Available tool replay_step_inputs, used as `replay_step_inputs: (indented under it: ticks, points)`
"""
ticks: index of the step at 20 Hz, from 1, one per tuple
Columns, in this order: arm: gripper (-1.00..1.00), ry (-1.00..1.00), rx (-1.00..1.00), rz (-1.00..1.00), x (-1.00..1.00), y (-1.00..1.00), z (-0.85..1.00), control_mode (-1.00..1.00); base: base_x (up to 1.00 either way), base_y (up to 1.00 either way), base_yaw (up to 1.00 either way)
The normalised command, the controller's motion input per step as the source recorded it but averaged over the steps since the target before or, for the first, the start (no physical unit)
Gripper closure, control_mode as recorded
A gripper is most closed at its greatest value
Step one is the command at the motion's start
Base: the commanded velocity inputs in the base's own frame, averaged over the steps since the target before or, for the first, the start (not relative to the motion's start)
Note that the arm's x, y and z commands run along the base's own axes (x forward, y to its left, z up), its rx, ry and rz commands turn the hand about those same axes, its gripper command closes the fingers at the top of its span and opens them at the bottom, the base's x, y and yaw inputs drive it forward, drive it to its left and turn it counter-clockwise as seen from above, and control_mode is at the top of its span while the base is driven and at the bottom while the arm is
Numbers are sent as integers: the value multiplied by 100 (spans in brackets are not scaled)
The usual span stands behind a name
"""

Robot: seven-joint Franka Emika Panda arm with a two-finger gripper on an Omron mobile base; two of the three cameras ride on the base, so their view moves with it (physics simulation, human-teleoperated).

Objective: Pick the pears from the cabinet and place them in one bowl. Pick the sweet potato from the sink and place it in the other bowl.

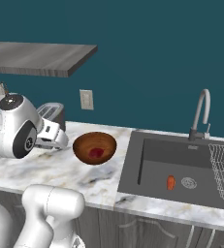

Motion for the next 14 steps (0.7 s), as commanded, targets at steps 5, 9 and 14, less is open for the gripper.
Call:
replay_step_inputs:
  ticks: [5,9,14]
  points:
    - [-100,4,0,0,0,8,0,-100,0,0,0]
    - [-100,1,0,0,0,6,0,100,0,37,0]
    - [-100,0,0,0,0,0,0,100,33,100,-2]
